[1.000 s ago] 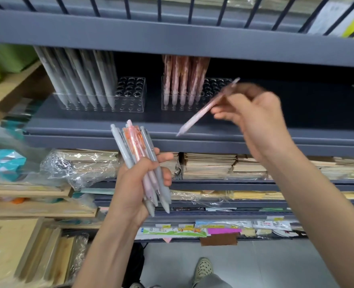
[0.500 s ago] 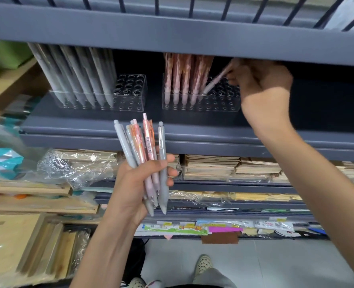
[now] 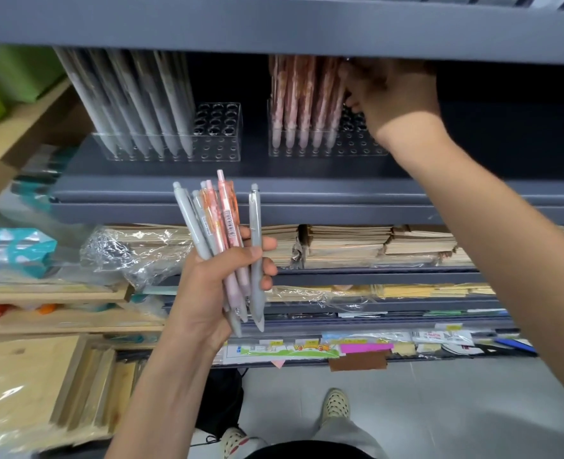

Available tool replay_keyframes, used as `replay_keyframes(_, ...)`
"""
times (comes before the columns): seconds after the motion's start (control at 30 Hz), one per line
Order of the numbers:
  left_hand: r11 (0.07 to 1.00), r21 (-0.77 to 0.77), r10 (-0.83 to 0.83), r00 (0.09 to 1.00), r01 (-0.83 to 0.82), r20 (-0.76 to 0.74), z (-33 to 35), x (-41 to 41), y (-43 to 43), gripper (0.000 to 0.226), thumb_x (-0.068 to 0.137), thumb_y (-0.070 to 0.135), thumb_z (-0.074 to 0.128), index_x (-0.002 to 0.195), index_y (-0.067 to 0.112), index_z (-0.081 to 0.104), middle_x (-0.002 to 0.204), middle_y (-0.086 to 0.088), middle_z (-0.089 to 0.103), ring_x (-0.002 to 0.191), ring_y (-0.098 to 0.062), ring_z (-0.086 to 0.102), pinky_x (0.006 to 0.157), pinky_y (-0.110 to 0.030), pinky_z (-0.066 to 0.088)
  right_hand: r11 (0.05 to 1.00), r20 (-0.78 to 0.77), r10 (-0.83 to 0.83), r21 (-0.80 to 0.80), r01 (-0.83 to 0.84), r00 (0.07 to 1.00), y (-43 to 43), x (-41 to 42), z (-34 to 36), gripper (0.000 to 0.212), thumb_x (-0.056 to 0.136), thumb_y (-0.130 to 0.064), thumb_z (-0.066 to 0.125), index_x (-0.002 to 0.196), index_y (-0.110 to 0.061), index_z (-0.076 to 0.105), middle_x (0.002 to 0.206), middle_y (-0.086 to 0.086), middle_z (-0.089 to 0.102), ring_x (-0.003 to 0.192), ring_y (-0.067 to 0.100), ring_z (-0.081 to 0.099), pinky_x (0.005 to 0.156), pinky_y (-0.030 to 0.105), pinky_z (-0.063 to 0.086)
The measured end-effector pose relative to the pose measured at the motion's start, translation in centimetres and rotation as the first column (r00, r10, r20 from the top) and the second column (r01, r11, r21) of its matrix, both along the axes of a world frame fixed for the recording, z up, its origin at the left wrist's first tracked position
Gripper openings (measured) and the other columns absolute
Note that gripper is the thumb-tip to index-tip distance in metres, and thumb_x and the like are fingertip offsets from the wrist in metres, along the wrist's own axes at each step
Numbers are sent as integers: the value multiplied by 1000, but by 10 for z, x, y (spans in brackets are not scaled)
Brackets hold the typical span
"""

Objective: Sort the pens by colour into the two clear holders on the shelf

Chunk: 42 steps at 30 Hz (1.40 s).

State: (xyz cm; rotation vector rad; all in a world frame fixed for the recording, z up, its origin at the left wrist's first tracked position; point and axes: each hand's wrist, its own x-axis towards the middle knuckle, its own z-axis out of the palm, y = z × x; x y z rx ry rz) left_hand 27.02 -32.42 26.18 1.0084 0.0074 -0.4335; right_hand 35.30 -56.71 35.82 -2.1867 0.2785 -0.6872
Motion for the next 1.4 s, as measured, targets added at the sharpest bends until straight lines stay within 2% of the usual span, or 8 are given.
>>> replay_keyframes(0.2, 1000, -8, -11, 1000, 12, 14, 0, -3, 23, 21, 70, -3, 65, 88, 7, 61, 86, -19, 73, 56, -23, 64, 48, -29, 52, 984, 142, -117, 152, 95, 983, 17, -29, -7, 14, 85, -12, 60, 96, -15, 70, 85, 4, 72, 68, 8, 61, 68, 21, 50)
replay_keyframes(0.43, 999, 26, -43, 999, 43, 16, -2, -5, 42, 27, 69, -4, 66, 94, 2, 61, 88, -22, 74, 55, -24, 65, 48, -30, 52, 879, -226, 473, 191, -437, 852, 101, -82, -33, 15, 85, -32, 73, 84, -17, 77, 76, -7, 74, 68, 3, 67, 63, 19, 54)
replay_keyframes(0.73, 1000, -6, -1, 1000, 1, -12, -3, -5, 67, 13, 84, -7, 49, 91, 4, 53, 90, -23, 75, 74, -32, 75, 54, -31, 58, 808, -225, 552, 382, -448, 803, 138, -74, -44, 20, 88, -27, 71, 83, -8, 76, 61, -10, 64, 59, 2, 54, 56, 16, 44)
replay_keyframes(0.9, 995, 43, 89, 996, -88, -22, -10, 3, 89, 16, 86, -10, 45, 88, 4, 52, 80, -20, 73, 69, -30, 74, 53, -29, 57, 795, 52, 382, 490, -357, 923, 135, -64, -28, 23, 97, -23, 59, 90, -2, 64, 78, 9, 73, 65, 19, 67, 58, 27, 55)
replay_keyframes(1.07, 982, 82, 178, 982, -173, -61, -15, 7, 105, 31, 65, 3, 61, 96, 4, 55, 64, -7, 60, 44, -14, 47, 40, -22, 41, 907, 336, -13, 401, -131, 942, 132, -37, -5, 6, 96, -20, 56, 92, -15, 56, 78, -5, 73, 71, 15, 72, 63, 30, 60)
replay_keyframes(1.2, 984, 68, 169, 985, -167, -31, -13, 8, 113, 19, 68, 5, 58, 85, 7, 67, 66, -9, 59, 41, -13, 43, 39, -22, 39, 967, 257, -184, 223, 127, 949, 136, -10, -10, 25, 83, -14, 45, 88, 4, 62, 91, 19, 69, 91, 26, 69, 77, 52, 55)
replay_keyframes(1.33, 989, 48, 144, 989, -143, -28, -10, 9, 122, 48, 71, 7, 56, 118, -3, 47, 74, -10, 64, 42, -12, 41, 40, -21, 39, 983, 389, -145, 161, 88, 910, 149, 10, -21, 9, 94, -18, 55, 95, -11, 61, 77, -11, 62, 91, -3, 64, 80, 49, 57)
replay_keyframes(1.4, 991, 64, 119, 992, -116, -39, -13, 9, 127, 55, 79, 4, 56, 129, -12, 41, 68, -7, 64, 42, -12, 40, 40, -21, 39, 994, 236, -93, 75, 77, 967, 150, 20, -24, 18, 97, -21, 50, 93, -4, 57, 90, 8, 68, 98, 24, 65, 86, 51, 53)
